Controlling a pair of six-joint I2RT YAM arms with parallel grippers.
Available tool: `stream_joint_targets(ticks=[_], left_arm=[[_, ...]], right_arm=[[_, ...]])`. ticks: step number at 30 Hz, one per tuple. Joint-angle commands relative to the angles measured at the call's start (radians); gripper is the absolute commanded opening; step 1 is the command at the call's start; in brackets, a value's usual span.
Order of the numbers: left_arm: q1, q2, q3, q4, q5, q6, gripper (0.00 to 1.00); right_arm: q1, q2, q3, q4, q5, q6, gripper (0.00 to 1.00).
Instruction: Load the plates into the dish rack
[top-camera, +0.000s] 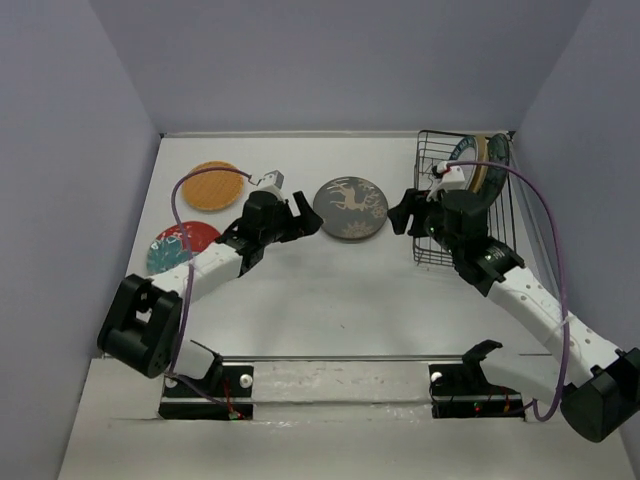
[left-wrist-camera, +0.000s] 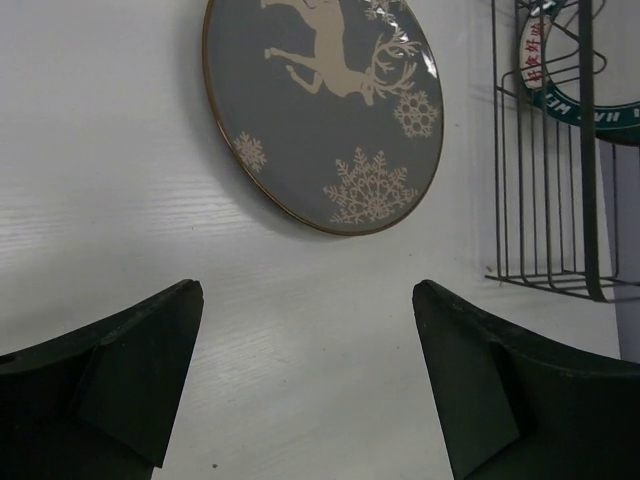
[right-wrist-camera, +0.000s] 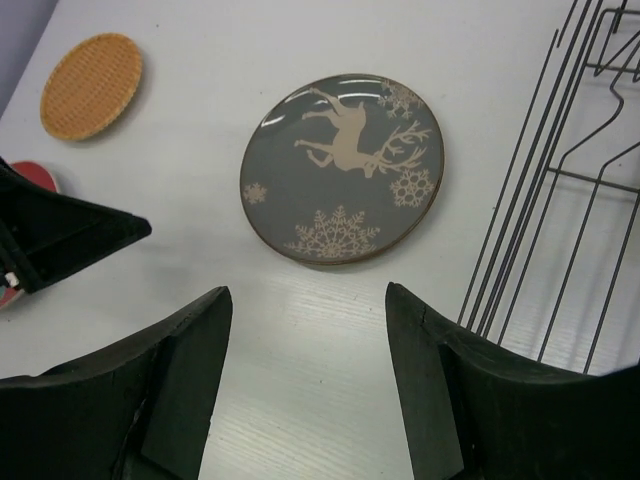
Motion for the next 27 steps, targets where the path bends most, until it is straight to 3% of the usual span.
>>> stream_joint_targets(ticks=[1, 4, 13, 27], left_arm=[[-0.020, 0.090, 0.088, 0.092, -0.199, -0.034, 0.92], [-0.020, 0.205, 0.140, 0.093, -0.216, -0.045, 0.84], [-0.009, 0.457, 0.264, 0.159, -0.181, -0.076, 0.74], [0.026, 0.640, 0.321, 0.306, -0.016, -0.225, 0.51]], right_arm=[[-0.003, -0.039, -0.046, 0.068, -0.040, 0.004, 0.69], [-0.003, -0.070, -0.072, 0.086, -0.042, 0.009, 0.68], [-0.003, -0.084, -0.127, 0.146, -0.108, 0.032, 0.68], [-0.003, -0.029, -0.140, 0.207, -0.129, 0.055, 0.67]])
